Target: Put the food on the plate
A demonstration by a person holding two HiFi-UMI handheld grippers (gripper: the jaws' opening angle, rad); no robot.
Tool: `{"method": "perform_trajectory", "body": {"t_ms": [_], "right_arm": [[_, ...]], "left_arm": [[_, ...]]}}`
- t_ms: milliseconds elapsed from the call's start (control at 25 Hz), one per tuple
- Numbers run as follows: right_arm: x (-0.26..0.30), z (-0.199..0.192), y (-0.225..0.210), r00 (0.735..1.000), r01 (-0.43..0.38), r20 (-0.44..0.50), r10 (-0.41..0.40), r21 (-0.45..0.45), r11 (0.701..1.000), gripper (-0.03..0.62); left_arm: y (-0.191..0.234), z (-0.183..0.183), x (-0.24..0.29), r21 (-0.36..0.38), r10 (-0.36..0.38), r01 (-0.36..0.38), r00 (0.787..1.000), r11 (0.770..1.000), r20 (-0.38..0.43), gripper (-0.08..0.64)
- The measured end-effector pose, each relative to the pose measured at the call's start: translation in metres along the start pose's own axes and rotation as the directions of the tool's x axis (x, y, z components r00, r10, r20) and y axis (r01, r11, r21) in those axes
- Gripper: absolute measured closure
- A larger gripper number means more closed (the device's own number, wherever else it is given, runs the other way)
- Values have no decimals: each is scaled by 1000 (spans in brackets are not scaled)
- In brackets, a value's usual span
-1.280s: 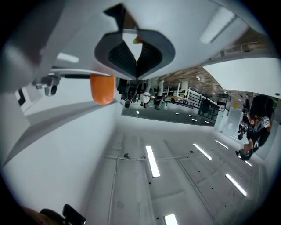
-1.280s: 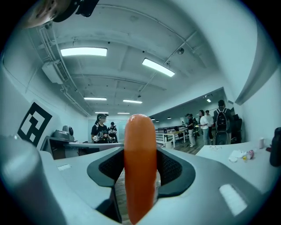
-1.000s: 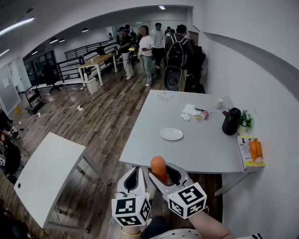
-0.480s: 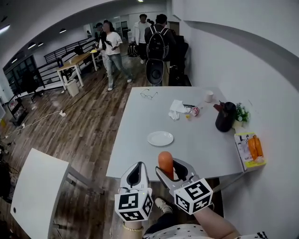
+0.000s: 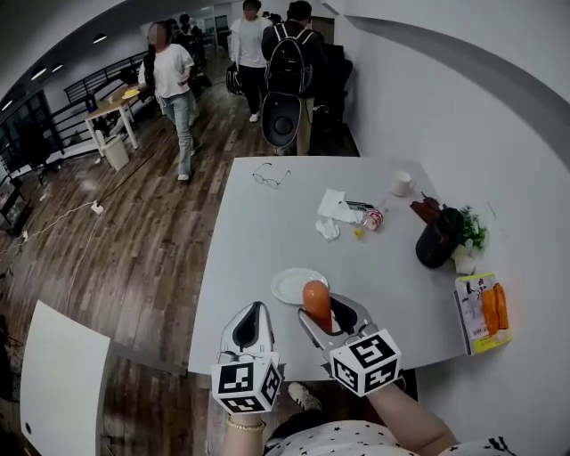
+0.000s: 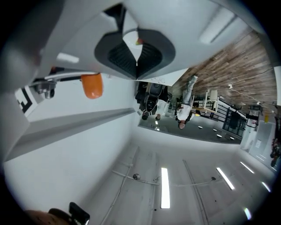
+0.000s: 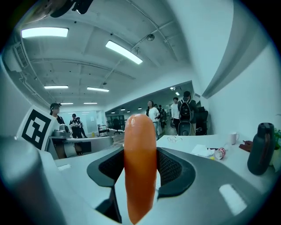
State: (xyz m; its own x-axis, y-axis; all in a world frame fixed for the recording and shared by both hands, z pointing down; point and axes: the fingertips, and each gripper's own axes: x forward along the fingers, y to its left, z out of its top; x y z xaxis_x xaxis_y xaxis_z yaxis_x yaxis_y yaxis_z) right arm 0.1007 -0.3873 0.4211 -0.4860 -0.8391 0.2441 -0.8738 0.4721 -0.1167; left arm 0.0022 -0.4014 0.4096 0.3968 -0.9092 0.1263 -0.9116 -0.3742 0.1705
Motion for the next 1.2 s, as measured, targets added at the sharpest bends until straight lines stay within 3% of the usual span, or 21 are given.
{"method": "perform_trajectory", "body": {"t_ms": [280,400,480,560,680,840,920,1000,1120,1200], "right_arm": [[78,-36,-48,984,-54,-173,38,-91,994,371],[108,-61,-67,956,-108,-286,65,-135,985,371],[127,-81,-77,924,-160,-372,92,-156,975,371],[145,-101,-83,878,-226,-464,121,-177,958,371],[169,-129,-86,785,-347,-598,158,-213,914,371],[194,-161,-82,632,-524,-748,204,-217,824,371],[200,-176,-81,546,-600,-814,198,-215,771,371],[204,-188,-79,477,-655,-860,184,-207,727,371],[209,-202,-78,415,-698,-895,162,-199,688,371],[212,-209,-78,395,-709,-907,147,-200,676,371]], "left_arm": [[19,-26,69,40,-63,63,998,997,5,552],[24,-48,92,42,-87,88,996,995,-28,552],[29,-62,105,56,-87,90,995,994,-56,552],[37,-74,115,55,-76,81,994,995,-84,552],[48,-85,127,8,-73,74,992,997,-105,552],[58,-90,137,-22,-73,71,991,997,-109,552],[61,-91,140,-25,-69,67,991,997,-112,552],[64,-91,141,-25,-66,63,991,998,-115,552],[66,-90,141,-26,-64,62,991,998,-120,552],[67,-90,140,-27,-63,60,990,998,-123,552]]}}
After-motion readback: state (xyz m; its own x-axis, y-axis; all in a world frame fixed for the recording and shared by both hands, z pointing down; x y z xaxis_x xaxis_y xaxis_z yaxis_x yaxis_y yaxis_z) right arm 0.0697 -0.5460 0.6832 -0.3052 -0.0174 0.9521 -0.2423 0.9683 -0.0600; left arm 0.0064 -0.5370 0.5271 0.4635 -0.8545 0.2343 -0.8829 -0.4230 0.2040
